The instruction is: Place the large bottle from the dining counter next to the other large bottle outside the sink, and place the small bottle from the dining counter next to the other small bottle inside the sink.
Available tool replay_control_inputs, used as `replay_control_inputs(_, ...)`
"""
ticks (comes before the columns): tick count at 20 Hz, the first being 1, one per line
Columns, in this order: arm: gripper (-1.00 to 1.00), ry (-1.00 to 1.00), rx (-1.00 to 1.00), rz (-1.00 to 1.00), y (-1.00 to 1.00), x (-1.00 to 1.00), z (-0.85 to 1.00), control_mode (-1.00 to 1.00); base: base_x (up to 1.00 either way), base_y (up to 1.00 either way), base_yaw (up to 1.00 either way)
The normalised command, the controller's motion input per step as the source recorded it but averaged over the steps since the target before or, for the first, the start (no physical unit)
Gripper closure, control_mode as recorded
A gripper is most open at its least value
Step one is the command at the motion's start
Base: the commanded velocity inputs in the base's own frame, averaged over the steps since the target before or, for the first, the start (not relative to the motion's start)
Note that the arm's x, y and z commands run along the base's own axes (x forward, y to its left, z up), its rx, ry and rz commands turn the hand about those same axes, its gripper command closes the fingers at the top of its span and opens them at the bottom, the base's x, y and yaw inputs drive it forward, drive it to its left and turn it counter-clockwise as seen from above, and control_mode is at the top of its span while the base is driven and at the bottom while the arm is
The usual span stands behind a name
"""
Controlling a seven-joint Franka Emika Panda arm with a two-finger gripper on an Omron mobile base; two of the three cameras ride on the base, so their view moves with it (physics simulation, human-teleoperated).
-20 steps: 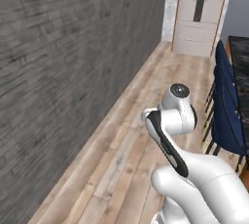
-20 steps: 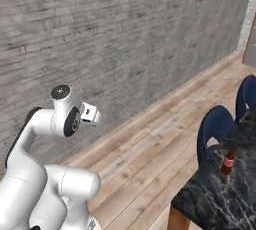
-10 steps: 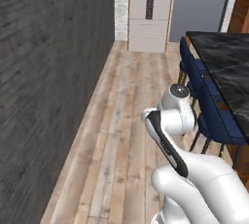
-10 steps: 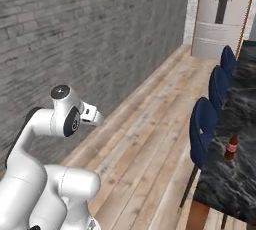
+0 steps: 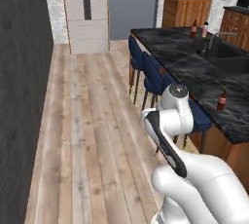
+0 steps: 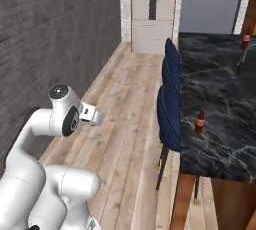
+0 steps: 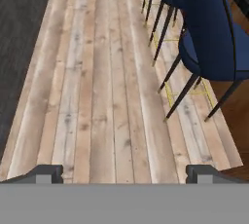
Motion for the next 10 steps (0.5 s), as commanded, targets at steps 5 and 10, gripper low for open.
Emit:
replay_control_inputs(5, -1.0, 0.0, 0.0, 0.0, 0.0, 0.0, 0.0, 1.0, 0.29, 0.0, -0.47)
replay_control_inputs(10, -1.0, 0.0, 0.0, 0.0, 0.0, 0.0, 0.0, 1.0, 0.36, 0.23, -0.49)
